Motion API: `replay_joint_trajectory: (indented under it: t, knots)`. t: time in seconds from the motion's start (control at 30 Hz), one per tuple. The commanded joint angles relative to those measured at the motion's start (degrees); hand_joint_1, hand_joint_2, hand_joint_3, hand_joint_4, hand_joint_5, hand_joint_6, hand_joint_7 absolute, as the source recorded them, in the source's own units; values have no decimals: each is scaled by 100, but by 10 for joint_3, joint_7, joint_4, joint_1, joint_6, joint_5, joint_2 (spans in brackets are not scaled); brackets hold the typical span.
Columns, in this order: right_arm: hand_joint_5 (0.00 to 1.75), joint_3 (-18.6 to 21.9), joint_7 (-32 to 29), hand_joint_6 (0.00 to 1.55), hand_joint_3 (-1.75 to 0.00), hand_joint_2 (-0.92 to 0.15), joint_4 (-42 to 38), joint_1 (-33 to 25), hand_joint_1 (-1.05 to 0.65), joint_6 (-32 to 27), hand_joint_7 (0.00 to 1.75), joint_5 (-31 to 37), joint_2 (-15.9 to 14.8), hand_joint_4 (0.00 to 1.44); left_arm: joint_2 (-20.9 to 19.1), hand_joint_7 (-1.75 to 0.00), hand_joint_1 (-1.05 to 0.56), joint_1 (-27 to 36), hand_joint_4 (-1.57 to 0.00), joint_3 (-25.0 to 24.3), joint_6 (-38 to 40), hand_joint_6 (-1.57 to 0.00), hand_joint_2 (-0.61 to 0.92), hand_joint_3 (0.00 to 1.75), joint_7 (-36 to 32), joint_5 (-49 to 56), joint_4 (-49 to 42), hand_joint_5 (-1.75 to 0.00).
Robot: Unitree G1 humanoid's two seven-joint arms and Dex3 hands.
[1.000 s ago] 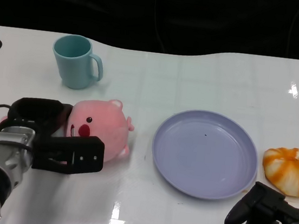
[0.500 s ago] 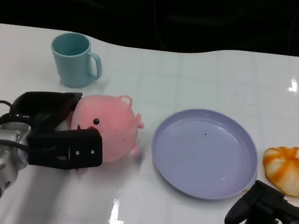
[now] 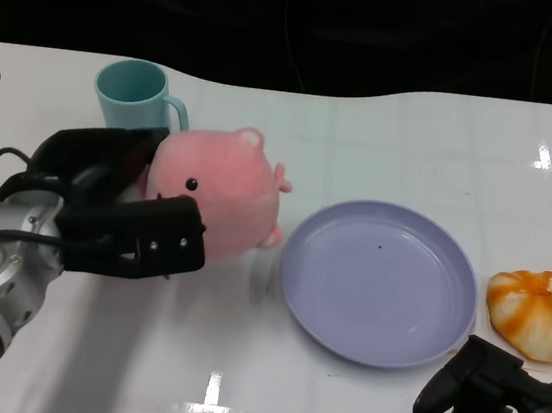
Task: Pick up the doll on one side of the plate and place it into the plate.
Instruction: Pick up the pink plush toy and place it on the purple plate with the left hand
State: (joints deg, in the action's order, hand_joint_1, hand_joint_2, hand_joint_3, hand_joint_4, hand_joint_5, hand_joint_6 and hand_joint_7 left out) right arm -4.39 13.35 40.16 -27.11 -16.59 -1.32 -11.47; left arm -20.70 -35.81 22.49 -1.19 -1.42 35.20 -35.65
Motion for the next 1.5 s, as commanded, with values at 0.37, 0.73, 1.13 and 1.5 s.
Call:
replay_joint_trajectory:
  t: [0.37,0.73,1.13,1.5]
  knots:
    - [175,17,8,49,-105,-64,-5,-2,-8,9,151,-9,-11,57,106,-175,-26,-78,-86,18,41,-64,69,70,29,3,5,-175]
    - [175,20,15,48,-105,-65,-4,-4,-5,14,152,-12,-10,56,207,-174,-25,-123,-87,37,64,-62,77,68,5,2,-57,-175]
    - [175,16,9,48,-104,-66,3,-8,-4,11,154,-8,-10,57,253,-172,-21,-153,-82,54,74,-60,71,61,-8,3,-141,-175]
    - [175,15,9,47,-104,-66,3,-9,-5,14,154,-8,-8,57,247,-6,-62,-135,-33,37,40,-34,92,29,54,-47,-137,-56]
